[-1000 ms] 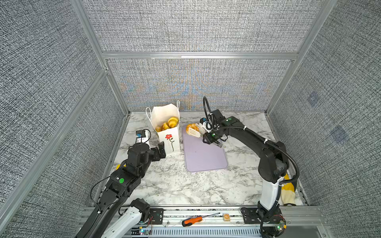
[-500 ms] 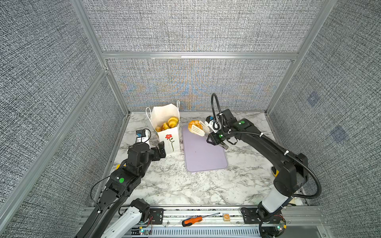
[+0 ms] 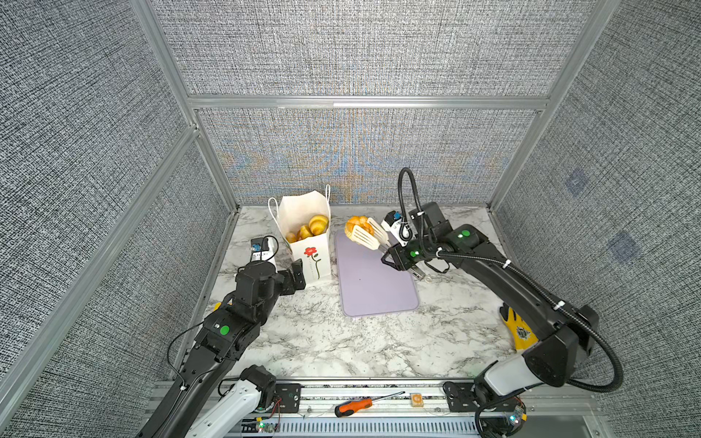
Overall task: Pack bread into a paper bag
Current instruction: Place the bread in the paper bag.
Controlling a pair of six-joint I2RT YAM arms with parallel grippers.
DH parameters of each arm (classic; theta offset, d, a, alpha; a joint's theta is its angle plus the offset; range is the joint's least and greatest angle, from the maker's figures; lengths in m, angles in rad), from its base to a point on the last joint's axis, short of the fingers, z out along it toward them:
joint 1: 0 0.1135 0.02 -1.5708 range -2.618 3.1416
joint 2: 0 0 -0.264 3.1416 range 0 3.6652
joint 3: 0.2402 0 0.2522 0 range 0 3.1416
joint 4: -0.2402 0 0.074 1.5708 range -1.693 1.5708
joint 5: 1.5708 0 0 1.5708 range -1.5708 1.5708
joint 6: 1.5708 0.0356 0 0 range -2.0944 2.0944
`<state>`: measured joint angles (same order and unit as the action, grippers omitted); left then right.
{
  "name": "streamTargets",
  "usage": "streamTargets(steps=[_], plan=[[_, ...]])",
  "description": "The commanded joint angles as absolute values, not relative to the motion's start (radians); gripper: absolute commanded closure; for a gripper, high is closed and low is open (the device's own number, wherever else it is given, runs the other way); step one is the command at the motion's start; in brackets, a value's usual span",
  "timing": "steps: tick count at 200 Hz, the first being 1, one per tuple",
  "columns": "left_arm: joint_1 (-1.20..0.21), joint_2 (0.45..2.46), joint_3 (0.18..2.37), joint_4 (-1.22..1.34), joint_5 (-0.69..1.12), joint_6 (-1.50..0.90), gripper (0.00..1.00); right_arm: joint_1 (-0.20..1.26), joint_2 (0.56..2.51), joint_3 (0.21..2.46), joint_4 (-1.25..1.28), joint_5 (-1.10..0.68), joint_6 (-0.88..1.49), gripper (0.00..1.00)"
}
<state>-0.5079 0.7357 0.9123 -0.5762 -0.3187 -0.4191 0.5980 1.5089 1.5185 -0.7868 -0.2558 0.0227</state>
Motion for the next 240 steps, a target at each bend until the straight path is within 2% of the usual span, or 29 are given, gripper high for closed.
streamTargets(steps=[1,49,138,207,240], plan=[[-0.507,0.739,0.919,-0.563,-0.321,-0.408,0.01,0.62,1.481,1.51,-0.709,-0.289,0.058,0.54],[-0.506,0.748,0.926,-0.56,-0.316,-0.405,0.01,0.68,1.489,1.552,-0.666,-0.317,0.082,0.54],[-0.507,0.754,0.924,-0.56,-0.311,-0.405,0.01,0.739,1.683,1.765,-0.603,-0.35,0.065,0.54],[-0.506,0.749,0.921,-0.564,-0.314,-0.4,0.01,0.739,1.877,1.987,-0.683,-0.328,0.049,0.53],[-0.506,0.739,0.916,-0.569,-0.32,-0.403,0.01,0.739,1.929,2.048,-0.731,-0.284,0.04,0.49]])
